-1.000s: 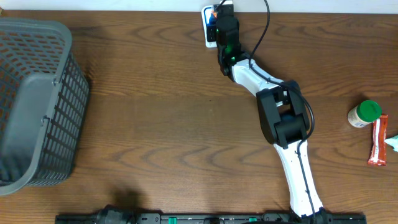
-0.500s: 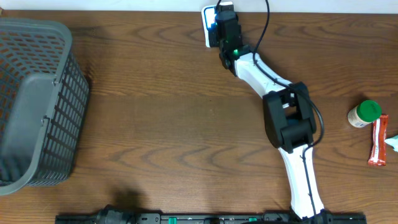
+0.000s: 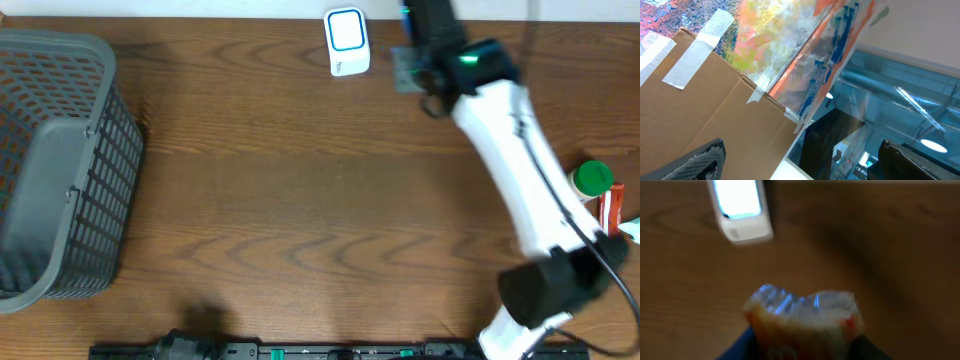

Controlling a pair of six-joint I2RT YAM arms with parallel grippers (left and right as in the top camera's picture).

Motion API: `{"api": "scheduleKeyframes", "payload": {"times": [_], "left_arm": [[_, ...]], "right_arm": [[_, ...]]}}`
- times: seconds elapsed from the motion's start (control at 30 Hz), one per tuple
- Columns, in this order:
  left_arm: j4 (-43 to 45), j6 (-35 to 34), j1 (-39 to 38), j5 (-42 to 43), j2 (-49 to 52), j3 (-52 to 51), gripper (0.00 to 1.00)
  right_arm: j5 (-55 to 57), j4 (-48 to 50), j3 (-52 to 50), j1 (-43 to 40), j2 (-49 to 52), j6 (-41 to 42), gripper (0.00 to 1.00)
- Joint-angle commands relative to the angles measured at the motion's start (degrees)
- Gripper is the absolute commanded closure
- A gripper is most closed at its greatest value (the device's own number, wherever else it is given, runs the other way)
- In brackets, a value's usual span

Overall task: Scan the item barcode
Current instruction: 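Carry the orange box to the right table edge and release it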

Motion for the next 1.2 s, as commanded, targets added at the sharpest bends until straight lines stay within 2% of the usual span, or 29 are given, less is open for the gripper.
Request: {"api": "scheduleKeyframes", "payload": {"times": [0.0,0.17,0.47,0.83,0.93,0.97,1.07,1.13,1.17], "left_arm": [[0.3,1.0,0.0,-0.3,-0.4,0.0,0.02],[0.3,1.0,0.0,-0.3,-0.4,0.0,0.02],[0.3,1.0,0.0,-0.3,-0.4,0.0,0.02],[0.3,1.0,0.0,-0.3,-0.4,0.0,0.02],[0.3,1.0,0.0,-0.3,-0.4,0.0,0.02],[0.3,1.0,0.0,-0.3,-0.4,0.0,0.02],[0.3,1.0,0.0,-0.3,-0.4,0.0,0.02],[0.3,1.0,0.0,-0.3,-0.4,0.0,0.02],[0.3,1.0,0.0,-0.3,-0.4,0.0,0.02]], "right_arm": [[1.0,-6.1,-0.4,-6.2,-0.2,4.7,0.66],[1.4,-9.9,-0.5,-16.7,0.5,4.6,0.62],[0.9,-4.1,-0.5,-36.4,6.3,4.8,0.62],[0.7,6.5,-0.5,-48.3,24.5,4.8,0.61],[0.7,7.8,-0.5,-49.6,26.5,4.8,0.59],[0.7,7.9,-0.5,-50.0,26.9,4.7,0.56],[1.1,7.9,-0.5,-51.1,26.5,4.5,0.37],[1.1,7.4,0.0,-51.8,25.4,4.0,0.11],[0.9,6.9,0.5,-52.0,24.6,3.6,0.01]]}}
